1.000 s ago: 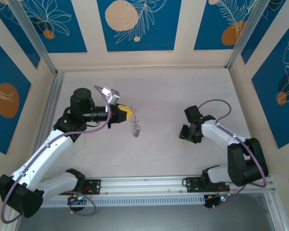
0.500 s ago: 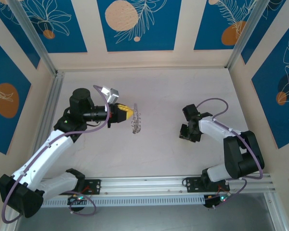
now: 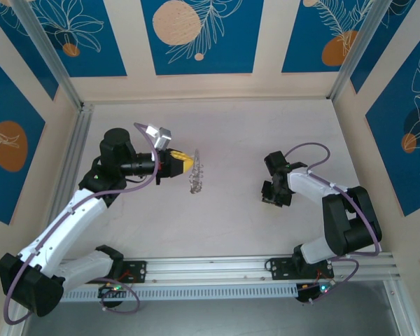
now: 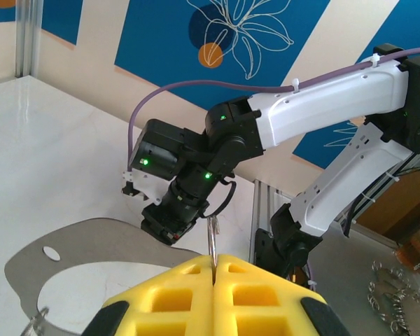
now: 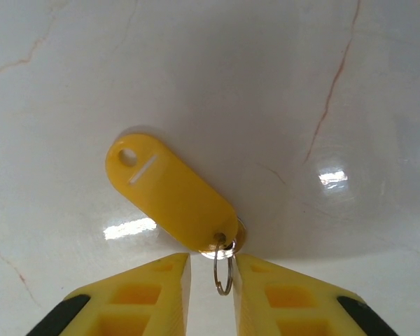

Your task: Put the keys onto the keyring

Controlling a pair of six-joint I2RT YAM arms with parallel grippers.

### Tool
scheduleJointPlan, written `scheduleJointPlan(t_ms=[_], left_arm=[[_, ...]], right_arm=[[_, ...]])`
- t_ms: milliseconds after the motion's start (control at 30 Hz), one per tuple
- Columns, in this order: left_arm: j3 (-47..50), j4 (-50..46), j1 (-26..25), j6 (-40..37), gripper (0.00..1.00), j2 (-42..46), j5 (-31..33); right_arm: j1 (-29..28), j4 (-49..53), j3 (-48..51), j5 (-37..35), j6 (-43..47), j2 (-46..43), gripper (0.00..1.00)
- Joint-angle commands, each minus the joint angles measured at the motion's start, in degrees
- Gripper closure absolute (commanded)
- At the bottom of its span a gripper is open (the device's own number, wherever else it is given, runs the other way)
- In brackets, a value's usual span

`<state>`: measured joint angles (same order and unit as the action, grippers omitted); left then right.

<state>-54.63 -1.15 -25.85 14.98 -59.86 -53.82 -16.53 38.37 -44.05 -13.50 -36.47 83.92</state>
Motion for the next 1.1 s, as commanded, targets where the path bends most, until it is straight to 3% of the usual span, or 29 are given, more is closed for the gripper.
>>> scheduleJointPlan(t_ms=[0, 467, 767, 900, 1067], left_arm=[[0.49, 4.37, 1.06, 1.70, 1.00, -0.06, -2.34], [0.76, 5.81, 1.32, 2.83, 1.00, -0.17, -2.69], [0.80, 6.20, 1.41, 3.44, 1.00, -1.46, -2.94], [0.51, 5.77, 1.41, 3.17, 1.00, -3.04, -3.30], [-1.12, 4.97, 1.35, 2.19, 1.00, -5.38, -4.48]], right_arm=[[0.22, 1.45, -1.47, 0.40, -0.37, 0.74, 0.79], [0.64, 1.53, -1.69, 0.96, -0.43, 1.51, 0.92], [-1.08, 1.01, 0.35, -1.27, -1.10, -3.80, 1.00], [-4.73, 3.42, 0.02, -4.31, 0.06, -9.19, 1.00], [-13.55, 4.65, -0.93, -8.47, 6.17, -19.98, 1.00]])
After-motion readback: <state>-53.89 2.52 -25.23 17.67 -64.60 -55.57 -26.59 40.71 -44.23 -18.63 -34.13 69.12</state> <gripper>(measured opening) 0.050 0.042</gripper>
